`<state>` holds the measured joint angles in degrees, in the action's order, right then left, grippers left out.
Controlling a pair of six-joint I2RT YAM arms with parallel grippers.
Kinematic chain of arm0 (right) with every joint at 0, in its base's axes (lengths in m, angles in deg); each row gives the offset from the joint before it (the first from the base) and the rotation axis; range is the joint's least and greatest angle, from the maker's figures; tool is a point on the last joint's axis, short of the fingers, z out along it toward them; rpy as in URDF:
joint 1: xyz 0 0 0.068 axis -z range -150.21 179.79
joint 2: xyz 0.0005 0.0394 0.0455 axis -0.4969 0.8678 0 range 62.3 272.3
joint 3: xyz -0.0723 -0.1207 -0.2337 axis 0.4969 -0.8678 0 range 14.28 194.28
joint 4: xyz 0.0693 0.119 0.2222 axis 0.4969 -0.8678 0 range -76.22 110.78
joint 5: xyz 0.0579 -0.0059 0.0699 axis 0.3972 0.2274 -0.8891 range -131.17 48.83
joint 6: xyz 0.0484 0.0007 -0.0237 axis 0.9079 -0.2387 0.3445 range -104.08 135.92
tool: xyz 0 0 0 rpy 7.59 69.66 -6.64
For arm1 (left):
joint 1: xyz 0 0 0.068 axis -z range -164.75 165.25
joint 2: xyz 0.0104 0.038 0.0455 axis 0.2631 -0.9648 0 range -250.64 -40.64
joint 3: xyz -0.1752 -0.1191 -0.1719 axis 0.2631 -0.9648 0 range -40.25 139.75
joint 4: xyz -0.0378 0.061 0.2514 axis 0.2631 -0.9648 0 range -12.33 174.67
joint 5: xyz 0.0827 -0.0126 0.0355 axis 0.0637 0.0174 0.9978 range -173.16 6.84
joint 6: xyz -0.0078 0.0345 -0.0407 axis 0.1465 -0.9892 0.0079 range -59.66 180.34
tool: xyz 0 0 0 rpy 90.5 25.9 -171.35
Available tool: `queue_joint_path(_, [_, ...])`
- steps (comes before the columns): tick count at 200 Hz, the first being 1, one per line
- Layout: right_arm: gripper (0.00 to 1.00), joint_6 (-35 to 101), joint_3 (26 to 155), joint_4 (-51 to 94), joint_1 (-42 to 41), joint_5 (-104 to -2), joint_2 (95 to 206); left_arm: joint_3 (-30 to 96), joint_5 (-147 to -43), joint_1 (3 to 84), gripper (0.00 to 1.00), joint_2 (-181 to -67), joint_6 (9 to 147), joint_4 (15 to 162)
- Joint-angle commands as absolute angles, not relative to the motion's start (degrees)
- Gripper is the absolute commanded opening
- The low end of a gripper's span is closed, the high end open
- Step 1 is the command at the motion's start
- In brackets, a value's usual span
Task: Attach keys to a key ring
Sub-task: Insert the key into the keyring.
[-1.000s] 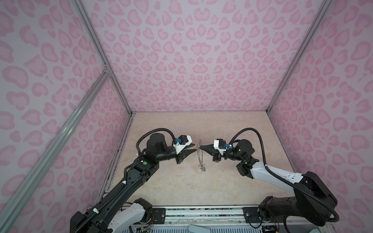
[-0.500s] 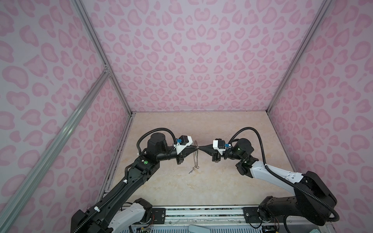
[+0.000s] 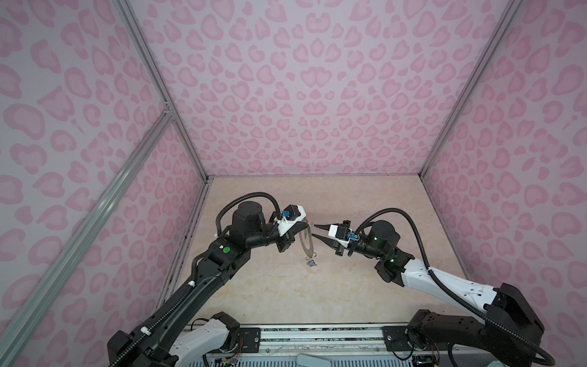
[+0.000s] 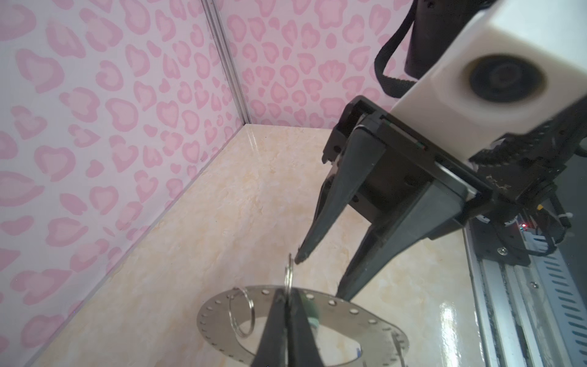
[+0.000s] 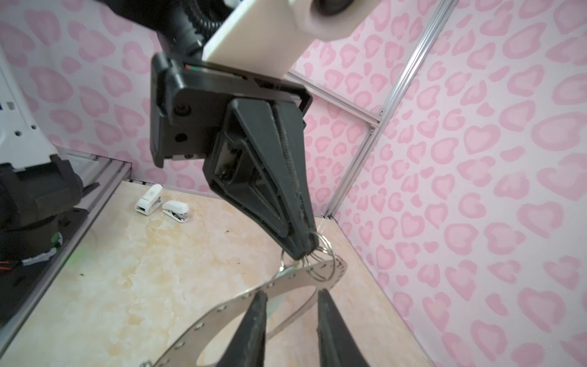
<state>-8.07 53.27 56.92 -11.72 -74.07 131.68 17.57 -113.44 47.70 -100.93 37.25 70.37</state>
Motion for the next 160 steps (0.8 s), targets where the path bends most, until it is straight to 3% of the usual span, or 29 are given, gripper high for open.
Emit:
queue_joint_path(1, [0.27, -12.9, 52.7, 54.3, -12.0, -66.7, 130.7, 20.5, -105.8, 49.3, 0.03, -102.1, 31.8, 61.7])
queue_joint_path(160, [0.2, -12.1, 53.7, 59.2, -14.4, -66.8, 133.9, 29.1, -100.3, 53.1, 0.03, -108.3, 29.8, 52.3])
